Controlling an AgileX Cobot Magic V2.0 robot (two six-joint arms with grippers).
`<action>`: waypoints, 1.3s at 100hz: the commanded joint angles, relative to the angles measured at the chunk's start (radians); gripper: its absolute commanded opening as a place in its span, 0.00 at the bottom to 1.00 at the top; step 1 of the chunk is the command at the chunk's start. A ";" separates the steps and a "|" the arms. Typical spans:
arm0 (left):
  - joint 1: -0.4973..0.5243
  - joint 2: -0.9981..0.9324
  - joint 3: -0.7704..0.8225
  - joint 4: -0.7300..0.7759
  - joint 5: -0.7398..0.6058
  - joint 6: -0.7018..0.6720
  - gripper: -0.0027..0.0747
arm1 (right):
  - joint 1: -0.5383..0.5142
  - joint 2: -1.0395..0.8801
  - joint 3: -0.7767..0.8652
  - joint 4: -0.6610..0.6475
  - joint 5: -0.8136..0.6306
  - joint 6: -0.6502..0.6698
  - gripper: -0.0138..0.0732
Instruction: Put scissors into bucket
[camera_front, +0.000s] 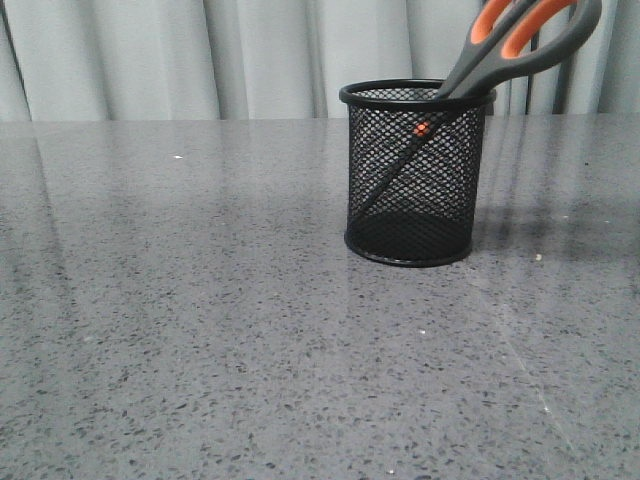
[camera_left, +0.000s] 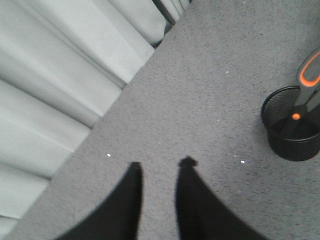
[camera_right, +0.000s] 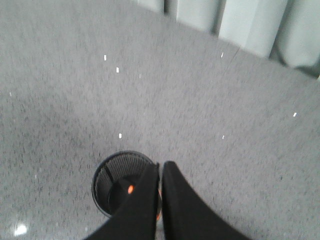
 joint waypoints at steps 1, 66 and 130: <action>0.001 -0.042 -0.008 -0.017 -0.038 -0.079 0.01 | -0.005 -0.095 0.050 -0.001 -0.150 0.004 0.08; 0.001 -0.821 1.255 -0.081 -1.082 -0.243 0.01 | -0.005 -0.789 1.033 0.029 -0.893 0.055 0.08; 0.001 -1.222 1.617 -0.149 -1.188 -0.243 0.01 | -0.005 -1.063 1.281 0.045 -0.915 0.055 0.08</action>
